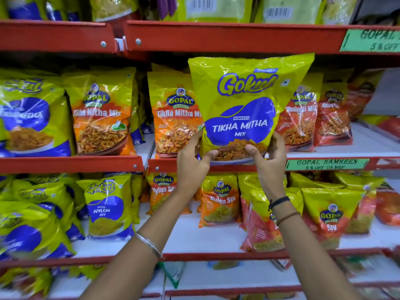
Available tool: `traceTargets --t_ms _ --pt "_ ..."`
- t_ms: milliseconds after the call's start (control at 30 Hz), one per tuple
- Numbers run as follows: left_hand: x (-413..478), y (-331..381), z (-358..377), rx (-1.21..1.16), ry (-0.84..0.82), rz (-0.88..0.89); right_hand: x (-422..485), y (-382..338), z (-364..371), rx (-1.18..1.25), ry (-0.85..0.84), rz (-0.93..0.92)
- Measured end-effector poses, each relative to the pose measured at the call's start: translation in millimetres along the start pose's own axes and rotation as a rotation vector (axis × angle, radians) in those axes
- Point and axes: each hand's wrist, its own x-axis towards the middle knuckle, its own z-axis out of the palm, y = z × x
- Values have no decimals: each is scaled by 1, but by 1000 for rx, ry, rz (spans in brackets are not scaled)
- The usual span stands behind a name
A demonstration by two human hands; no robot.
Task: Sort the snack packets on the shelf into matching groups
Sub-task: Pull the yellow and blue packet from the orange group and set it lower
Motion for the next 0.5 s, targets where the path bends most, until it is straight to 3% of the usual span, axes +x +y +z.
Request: traceTargets --t_ms 233,500 --pt "-77 -56 -66 145 -59 -251 -88 50 25 -77 -199 229" --pt "-144 -121 -120 116 -142 -464 -174 112 59 -92 -282 470"
